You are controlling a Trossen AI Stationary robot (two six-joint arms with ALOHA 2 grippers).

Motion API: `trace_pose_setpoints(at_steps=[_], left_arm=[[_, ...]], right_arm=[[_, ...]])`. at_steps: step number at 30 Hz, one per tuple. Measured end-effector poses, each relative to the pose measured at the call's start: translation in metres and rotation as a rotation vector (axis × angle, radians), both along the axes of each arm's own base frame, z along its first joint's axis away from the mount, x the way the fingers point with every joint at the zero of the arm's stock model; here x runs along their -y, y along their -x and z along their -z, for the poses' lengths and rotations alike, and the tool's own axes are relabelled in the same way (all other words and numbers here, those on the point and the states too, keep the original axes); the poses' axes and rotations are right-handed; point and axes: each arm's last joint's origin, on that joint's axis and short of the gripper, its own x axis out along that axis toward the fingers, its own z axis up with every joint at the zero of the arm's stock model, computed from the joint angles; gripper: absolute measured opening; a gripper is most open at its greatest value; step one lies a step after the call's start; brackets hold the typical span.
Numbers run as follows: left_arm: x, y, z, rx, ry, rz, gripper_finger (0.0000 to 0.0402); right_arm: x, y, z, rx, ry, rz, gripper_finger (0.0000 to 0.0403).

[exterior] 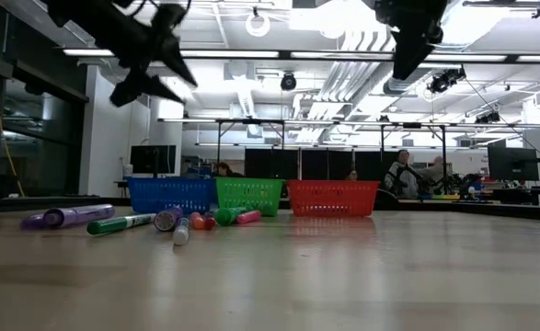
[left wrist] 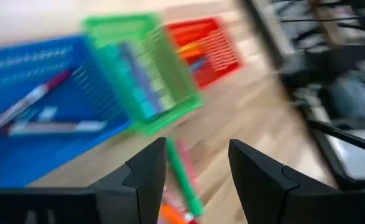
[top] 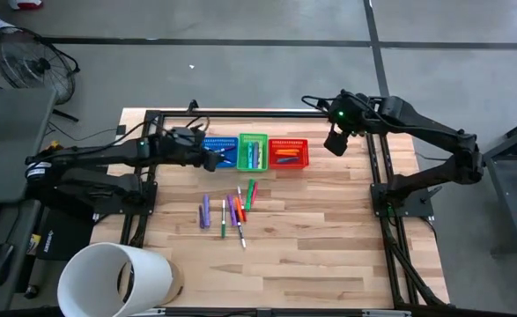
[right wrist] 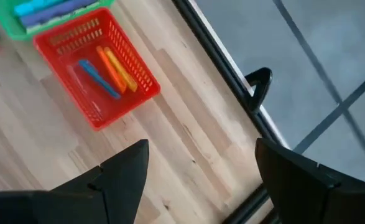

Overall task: Pick & Place Markers
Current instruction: Put the purple pen into the red bin

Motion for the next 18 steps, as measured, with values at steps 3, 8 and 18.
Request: trace_pose_setpoints(at_steps=[3, 8, 18], left_arm=[[-0.001, 0.001, 0.009, -0.069, 0.077, -0.081, 0.0172], [0.001, 0.006, 0.017, -0.121, 0.203, -0.176, 0.0172], [0.021, 0.017, 0.029, -0.269, 0.377, -0.296, 0.0172]], right_arm=[[-0.001, 0.002, 0.001, -0.053, 0.003, -0.047, 0.0282], [-0.002, 0.011, 0.004, -0.212, 0.053, -0.081, 0.0283], [-0.002, 0.036, -0.015, -0.164, 0.131, -0.157, 0.0281]])
